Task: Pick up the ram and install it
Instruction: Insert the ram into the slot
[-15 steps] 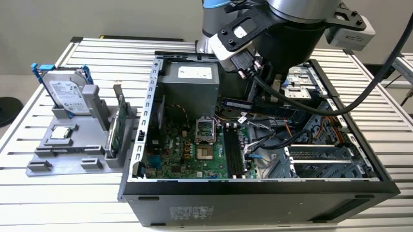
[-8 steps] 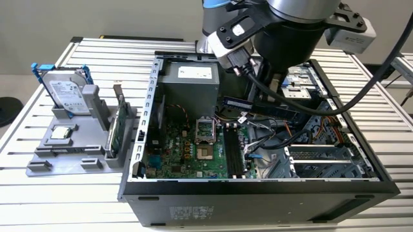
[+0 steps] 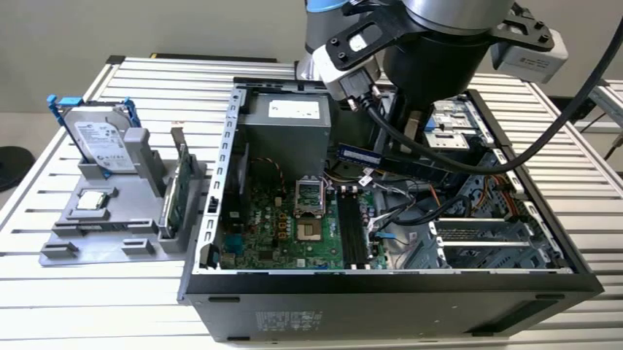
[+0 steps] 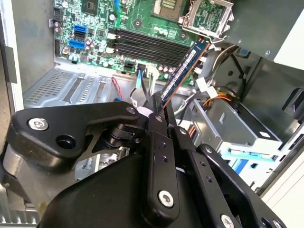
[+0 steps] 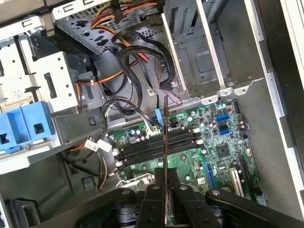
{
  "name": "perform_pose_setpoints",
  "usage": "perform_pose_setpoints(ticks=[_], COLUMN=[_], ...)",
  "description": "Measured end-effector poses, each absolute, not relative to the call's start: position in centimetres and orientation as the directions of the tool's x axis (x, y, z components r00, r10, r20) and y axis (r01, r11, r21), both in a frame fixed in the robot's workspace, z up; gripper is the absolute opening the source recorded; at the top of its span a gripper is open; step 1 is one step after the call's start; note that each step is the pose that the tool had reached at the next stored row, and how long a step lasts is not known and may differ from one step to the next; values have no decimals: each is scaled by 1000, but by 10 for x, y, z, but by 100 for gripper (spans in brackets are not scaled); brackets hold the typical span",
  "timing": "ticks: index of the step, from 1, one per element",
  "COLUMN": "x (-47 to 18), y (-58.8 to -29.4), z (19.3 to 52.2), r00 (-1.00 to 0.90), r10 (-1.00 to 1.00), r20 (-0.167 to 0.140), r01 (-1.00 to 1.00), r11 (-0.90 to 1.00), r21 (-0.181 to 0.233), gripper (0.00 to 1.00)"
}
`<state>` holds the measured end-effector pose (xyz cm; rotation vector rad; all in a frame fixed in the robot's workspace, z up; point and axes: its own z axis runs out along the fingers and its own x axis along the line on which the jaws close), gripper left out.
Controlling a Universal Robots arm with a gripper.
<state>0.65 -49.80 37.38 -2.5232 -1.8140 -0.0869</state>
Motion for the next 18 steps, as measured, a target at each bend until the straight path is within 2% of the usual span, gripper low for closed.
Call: perform_pose_setpoints(ticks=[18], x=[6], y=[-498], z=[374], r00=[391], r10=[918], r20=[65], r01=[920], r11=[-392], r21=[6], gripper=[0])
